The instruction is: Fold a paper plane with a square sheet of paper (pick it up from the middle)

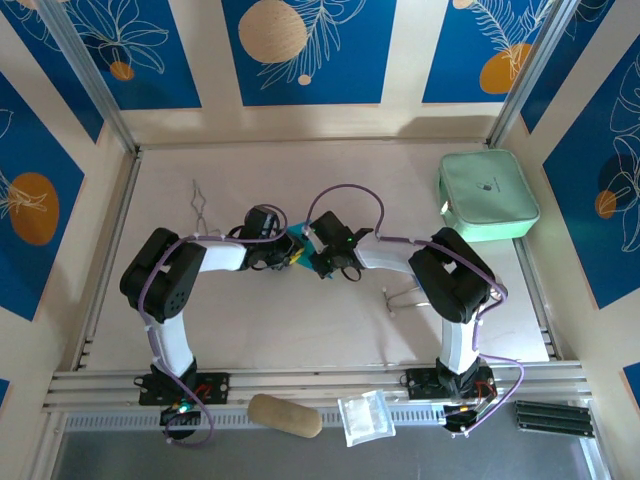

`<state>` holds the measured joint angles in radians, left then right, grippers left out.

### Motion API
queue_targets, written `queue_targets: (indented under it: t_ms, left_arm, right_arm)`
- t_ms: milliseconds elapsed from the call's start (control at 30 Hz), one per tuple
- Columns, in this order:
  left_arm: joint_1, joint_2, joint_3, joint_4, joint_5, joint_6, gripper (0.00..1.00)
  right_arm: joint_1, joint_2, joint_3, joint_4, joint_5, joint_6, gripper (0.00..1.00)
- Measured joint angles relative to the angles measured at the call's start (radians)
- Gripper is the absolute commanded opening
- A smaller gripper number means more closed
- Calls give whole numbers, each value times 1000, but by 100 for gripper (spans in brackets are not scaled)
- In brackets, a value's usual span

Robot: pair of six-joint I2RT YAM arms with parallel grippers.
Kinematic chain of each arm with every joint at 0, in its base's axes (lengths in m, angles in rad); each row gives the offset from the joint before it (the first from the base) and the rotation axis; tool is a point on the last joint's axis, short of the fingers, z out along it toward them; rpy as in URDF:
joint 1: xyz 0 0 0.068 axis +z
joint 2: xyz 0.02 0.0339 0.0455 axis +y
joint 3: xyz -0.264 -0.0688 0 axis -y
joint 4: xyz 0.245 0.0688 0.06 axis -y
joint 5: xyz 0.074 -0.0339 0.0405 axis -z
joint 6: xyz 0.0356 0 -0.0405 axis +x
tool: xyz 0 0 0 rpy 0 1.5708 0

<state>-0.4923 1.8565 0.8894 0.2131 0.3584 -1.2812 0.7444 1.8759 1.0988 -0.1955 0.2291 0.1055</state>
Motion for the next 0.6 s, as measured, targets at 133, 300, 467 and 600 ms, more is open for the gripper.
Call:
queue_targets:
  t_ms: [133,300,467,600]
  left_arm:
    - [0,0,0,-5,-1,1,19]
    - [0,-2,0,-16,-4,8,18]
    - [-1,-7,0,-27,-11,15,18]
    - [-1,-20,0,-56,-20,30,18]
  right_arm:
    - [-10,0,0,-2,-32,6,12]
    - [-23,8,1,-2,-72,14,12]
    - [-42,14,7,-5,-124,25,12]
    - [-55,24,13,-6,-171,33,12]
